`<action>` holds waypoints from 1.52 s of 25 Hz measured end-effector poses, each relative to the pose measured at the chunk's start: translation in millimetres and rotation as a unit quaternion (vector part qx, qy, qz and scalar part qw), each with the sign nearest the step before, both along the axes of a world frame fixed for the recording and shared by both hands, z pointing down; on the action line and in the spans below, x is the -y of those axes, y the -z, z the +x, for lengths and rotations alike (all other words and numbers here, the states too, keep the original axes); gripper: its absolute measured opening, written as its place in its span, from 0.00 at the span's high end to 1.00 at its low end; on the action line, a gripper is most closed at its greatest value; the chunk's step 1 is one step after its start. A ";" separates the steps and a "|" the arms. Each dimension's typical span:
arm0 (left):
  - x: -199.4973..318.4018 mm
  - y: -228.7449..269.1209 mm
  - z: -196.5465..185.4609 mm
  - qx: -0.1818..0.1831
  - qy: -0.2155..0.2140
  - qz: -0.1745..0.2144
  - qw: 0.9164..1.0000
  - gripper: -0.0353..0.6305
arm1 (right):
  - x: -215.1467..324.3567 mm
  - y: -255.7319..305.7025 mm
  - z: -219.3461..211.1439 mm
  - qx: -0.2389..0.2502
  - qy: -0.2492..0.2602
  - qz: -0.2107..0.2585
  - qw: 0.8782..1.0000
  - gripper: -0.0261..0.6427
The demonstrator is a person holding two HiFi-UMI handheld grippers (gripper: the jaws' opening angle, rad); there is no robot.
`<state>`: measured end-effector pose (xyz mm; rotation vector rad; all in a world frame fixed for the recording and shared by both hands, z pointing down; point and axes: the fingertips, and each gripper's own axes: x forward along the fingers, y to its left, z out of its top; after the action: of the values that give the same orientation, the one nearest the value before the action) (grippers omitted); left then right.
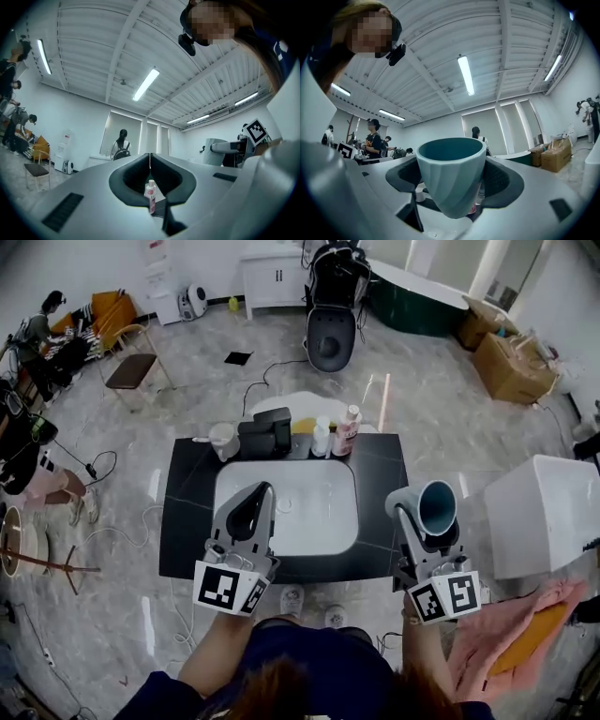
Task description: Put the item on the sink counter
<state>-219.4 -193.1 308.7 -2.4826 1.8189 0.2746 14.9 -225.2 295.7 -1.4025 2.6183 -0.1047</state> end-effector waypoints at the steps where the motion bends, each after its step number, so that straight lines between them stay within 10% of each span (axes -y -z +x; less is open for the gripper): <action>1: 7.4 -3.3 -2.2 0.001 -0.009 -0.002 1.000 0.91 | 2.7 -3.1 -0.5 0.001 -0.010 -0.001 1.000 0.36; 12: 51.8 -35.3 -3.2 0.003 -0.084 -0.025 0.996 0.91 | 15.4 -40.9 -2.9 0.003 -0.076 -0.034 0.996 0.36; 38: 87.7 -149.3 45.3 -0.006 -0.085 -0.118 0.989 0.91 | 67.1 -219.4 14.3 -0.067 -0.044 -0.139 0.987 0.36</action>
<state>-174.1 -280.8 458.0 -2.8072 1.7363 0.0831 29.1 -292.3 515.1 -1.6648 2.7276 -0.3910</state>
